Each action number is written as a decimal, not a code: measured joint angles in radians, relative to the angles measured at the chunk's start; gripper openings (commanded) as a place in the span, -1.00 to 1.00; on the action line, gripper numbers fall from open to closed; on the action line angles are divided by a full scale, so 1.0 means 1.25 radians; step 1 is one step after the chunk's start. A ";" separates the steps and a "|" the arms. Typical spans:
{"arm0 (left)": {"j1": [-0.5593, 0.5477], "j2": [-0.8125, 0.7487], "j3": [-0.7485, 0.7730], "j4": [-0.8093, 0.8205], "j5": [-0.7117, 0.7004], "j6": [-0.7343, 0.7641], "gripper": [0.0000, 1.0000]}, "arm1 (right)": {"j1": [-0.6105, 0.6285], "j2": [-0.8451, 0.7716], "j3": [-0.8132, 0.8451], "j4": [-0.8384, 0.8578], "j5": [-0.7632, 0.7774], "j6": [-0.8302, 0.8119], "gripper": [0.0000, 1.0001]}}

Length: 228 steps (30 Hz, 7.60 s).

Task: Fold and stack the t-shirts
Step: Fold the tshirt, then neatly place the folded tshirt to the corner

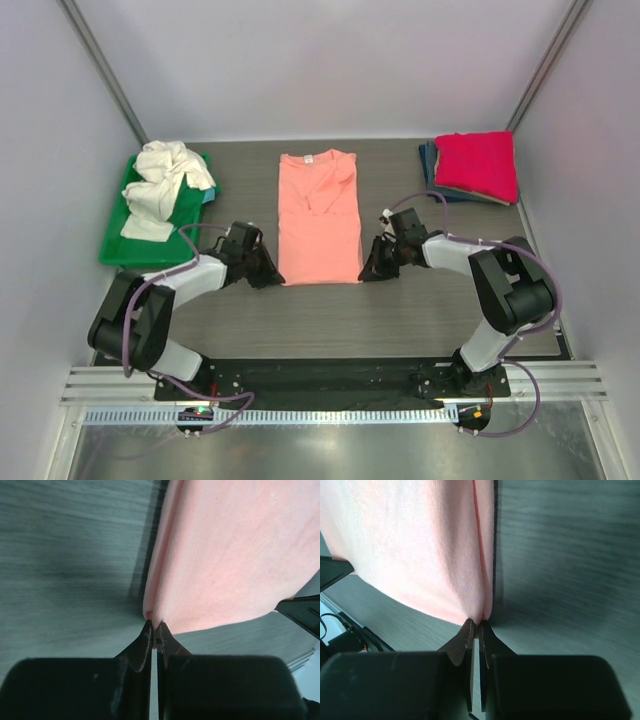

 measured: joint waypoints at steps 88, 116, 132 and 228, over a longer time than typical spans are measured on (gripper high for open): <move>0.179 0.384 0.890 -0.686 -0.042 0.215 0.18 | -0.118 0.129 0.497 -0.294 0.003 -0.094 0.61; -0.101 0.051 0.375 -0.302 0.041 0.074 -0.11 | 0.042 0.082 0.119 0.049 -0.101 -0.010 0.28; -0.111 0.253 0.374 -0.237 -0.016 0.111 -0.15 | 0.098 0.053 0.020 0.182 -0.085 0.080 0.20; -0.102 -0.596 0.214 -0.616 -0.464 0.276 0.36 | -0.242 -0.088 0.730 -0.388 0.360 -0.551 -0.98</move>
